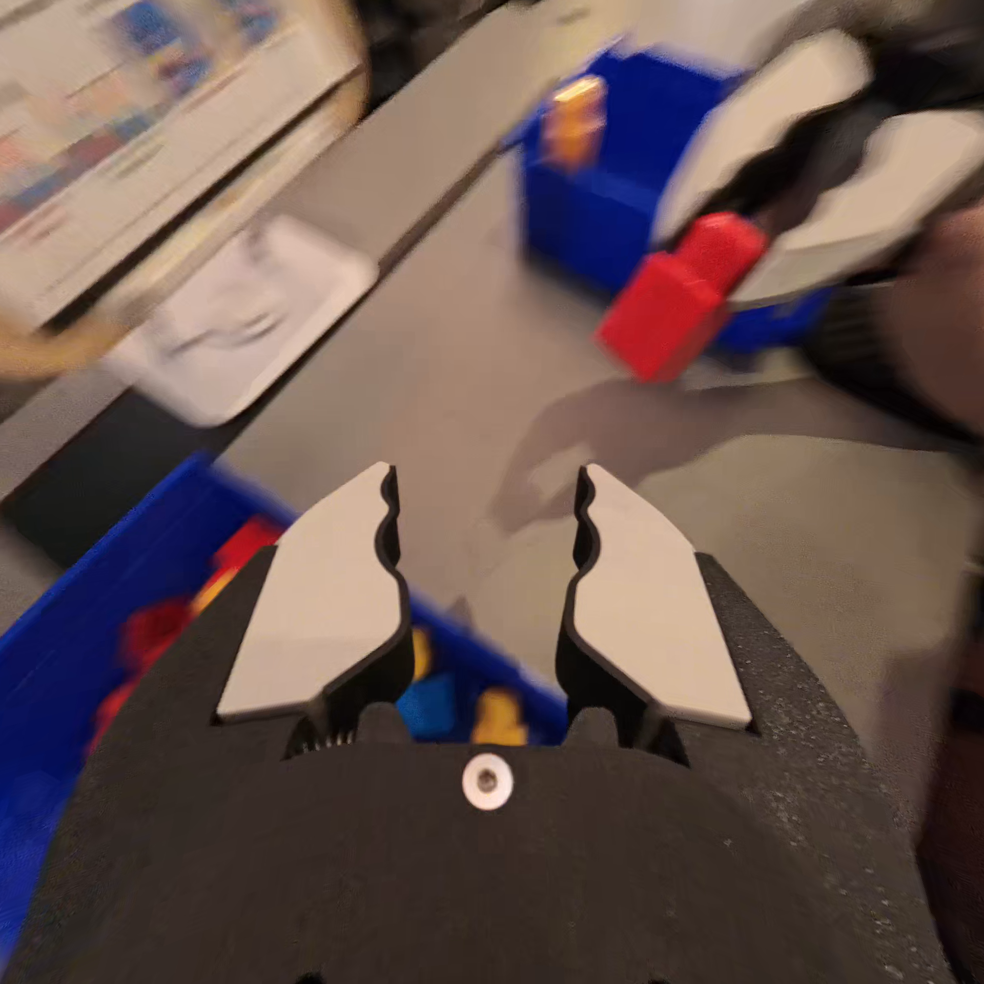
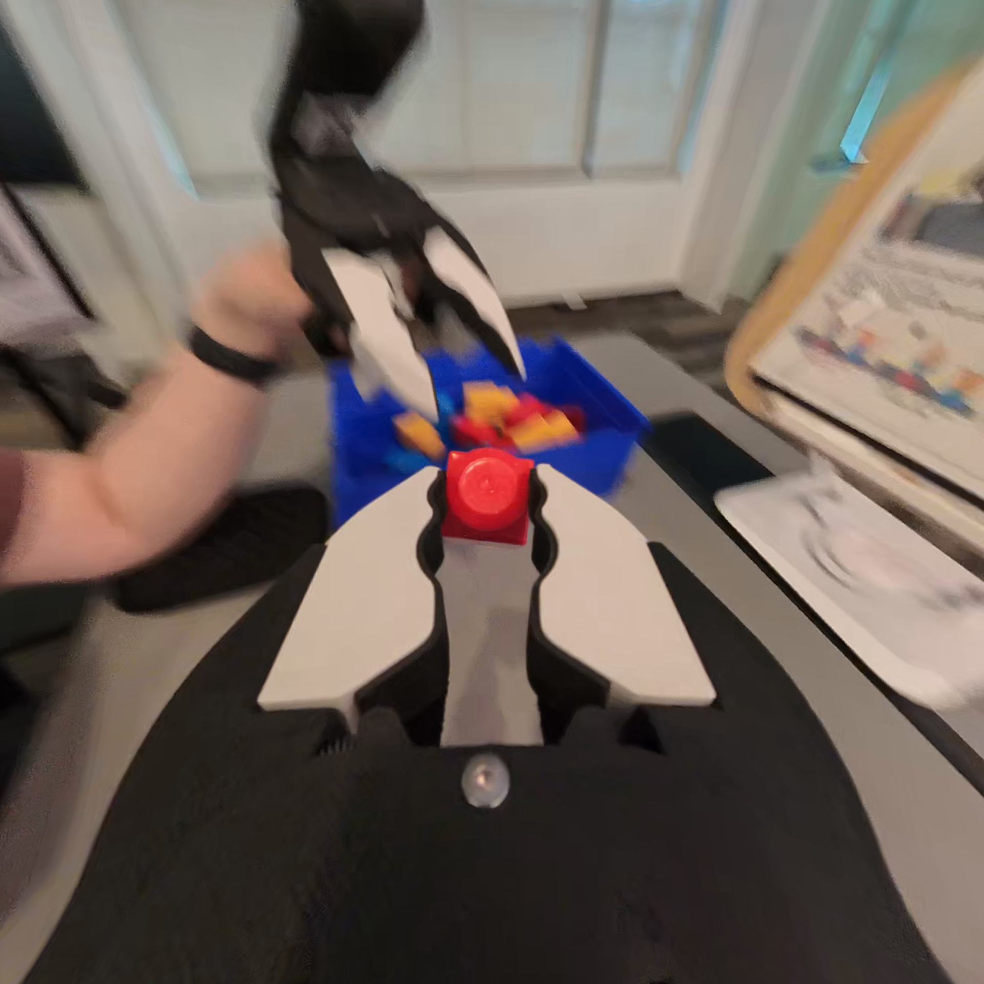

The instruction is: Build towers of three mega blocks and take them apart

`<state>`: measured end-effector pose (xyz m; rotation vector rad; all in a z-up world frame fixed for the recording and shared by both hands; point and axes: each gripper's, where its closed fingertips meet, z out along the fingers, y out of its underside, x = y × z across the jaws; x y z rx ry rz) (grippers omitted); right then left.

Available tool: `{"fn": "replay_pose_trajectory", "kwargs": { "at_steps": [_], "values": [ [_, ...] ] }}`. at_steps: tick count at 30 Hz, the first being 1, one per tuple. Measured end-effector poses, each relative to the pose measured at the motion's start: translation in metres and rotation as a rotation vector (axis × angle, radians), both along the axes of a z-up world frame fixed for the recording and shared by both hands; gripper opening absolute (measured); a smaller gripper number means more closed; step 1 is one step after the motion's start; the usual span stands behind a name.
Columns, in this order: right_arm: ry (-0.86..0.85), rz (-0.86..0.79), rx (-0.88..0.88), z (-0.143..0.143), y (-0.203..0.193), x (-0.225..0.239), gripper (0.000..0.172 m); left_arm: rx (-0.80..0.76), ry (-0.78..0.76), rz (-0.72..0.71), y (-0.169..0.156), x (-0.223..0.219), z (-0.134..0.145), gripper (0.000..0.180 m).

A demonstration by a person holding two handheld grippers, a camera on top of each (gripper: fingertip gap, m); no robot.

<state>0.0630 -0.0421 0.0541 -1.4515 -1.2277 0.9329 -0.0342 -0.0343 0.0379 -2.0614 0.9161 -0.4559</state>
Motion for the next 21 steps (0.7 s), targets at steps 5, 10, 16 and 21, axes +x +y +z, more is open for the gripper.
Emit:
{"fn": "replay_pose_trajectory", "kwargs": {
  "at_steps": [5,10,16,21],
  "values": [
    [-0.518,-0.237,0.072,-0.11,0.048,0.004,0.03,-0.207,0.032,0.472,0.049,-0.102,-0.057,0.054],
    [-0.655,-0.205,0.015,-0.163,0.042,-0.008,0.03,-0.347,0.15,0.625,0.062,-0.122,-0.105,0.063],
    [-0.631,-0.243,0.0,-0.17,0.047,-0.012,0.03,-0.373,0.281,0.69,0.071,-0.129,-0.135,0.061],
    [-0.595,-0.219,-0.022,-0.166,0.045,-0.015,0.045,-0.334,0.401,0.677,0.072,-0.14,-0.137,0.034]
  ]
}}
